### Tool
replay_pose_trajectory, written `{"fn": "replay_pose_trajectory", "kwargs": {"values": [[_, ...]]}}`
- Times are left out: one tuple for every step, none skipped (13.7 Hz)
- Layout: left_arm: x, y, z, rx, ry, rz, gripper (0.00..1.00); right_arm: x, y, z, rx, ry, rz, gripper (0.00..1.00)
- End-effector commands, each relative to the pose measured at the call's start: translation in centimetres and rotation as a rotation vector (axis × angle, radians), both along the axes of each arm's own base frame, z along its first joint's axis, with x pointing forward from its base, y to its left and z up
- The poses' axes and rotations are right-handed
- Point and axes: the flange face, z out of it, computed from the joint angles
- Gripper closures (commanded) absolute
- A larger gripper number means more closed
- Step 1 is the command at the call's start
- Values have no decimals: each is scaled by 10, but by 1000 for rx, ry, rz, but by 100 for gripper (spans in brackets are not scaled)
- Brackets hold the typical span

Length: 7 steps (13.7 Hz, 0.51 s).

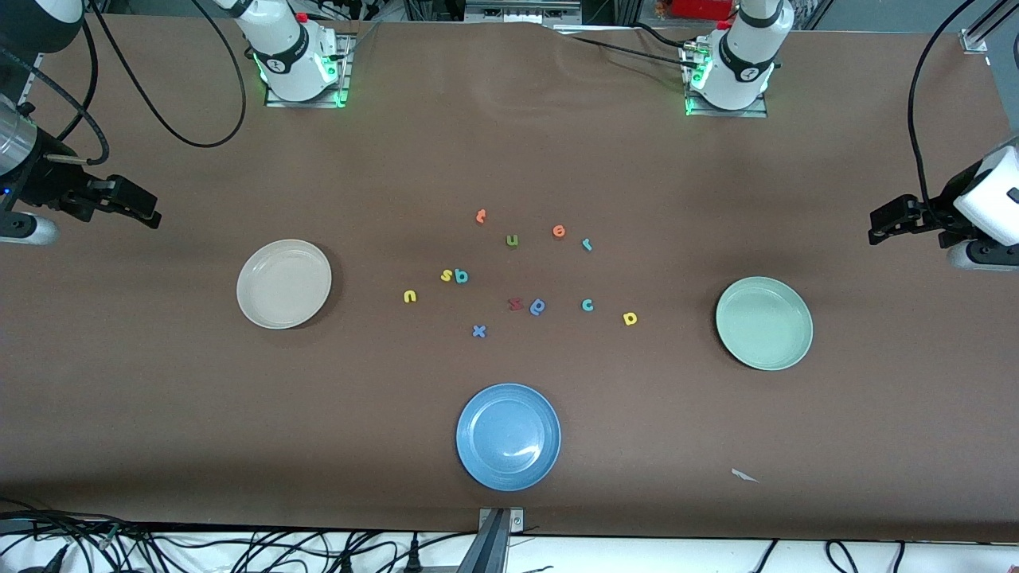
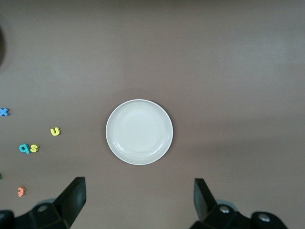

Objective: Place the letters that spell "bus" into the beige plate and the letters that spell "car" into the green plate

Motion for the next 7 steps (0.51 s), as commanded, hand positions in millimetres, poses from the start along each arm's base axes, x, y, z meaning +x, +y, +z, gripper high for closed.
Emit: {"fn": "replay_pose_trajectory", "kwargs": {"values": [[-7, -2, 7, -23, 2, -24, 0, -3, 2, 8, 5, -16, 7, 0], [-7, -1, 7, -25, 0, -22, 0, -3, 3, 8, 3, -14, 15, 0], [-7, -2, 7, -25, 0, -24, 0, -3, 3, 8, 5, -14, 15, 0], [-7, -2, 8, -25, -1, -24, 0, -3, 3, 8, 5, -14, 15, 0], [-7, -1, 9, -25, -5, -22, 0, -3, 3, 8, 5, -16, 15, 0], [-7, -2, 9, -25, -3, -24, 0, -3, 3, 8, 5, -16, 13, 0], [-7, -2, 9, -25, -3, -24, 0, -3, 3, 8, 5, -14, 13, 0]]}}
